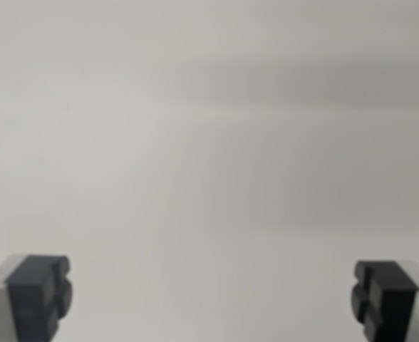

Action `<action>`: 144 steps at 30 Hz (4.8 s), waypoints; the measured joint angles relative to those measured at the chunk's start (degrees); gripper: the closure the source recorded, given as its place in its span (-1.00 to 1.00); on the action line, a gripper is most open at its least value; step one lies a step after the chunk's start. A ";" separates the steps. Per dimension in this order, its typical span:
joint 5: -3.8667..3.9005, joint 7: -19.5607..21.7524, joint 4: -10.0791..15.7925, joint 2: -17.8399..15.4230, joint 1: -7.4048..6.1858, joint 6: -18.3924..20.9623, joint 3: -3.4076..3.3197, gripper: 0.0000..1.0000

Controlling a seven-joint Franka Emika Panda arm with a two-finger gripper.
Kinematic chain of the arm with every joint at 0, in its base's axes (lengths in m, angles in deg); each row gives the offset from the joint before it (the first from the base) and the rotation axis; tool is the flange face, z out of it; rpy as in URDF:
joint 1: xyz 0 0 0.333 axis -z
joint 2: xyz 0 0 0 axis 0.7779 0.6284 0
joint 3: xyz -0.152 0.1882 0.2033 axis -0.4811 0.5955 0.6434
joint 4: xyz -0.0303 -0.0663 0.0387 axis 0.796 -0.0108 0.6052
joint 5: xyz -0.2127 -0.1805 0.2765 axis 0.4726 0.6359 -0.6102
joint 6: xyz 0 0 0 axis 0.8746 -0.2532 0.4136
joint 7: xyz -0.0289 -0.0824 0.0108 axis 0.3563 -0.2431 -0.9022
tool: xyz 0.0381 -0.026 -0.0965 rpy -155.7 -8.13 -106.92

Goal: Pick yellow cube

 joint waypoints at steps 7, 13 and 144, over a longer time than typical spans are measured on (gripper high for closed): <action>0.00 -0.15 0.55 -0.21 -0.15 -0.21 0.02 -1.00; 0.00 0.41 3.81 -1.16 -1.30 -2.31 0.05 -1.00; 2.36 21.35 31.27 20.06 -30.76 -47.44 -0.09 -1.00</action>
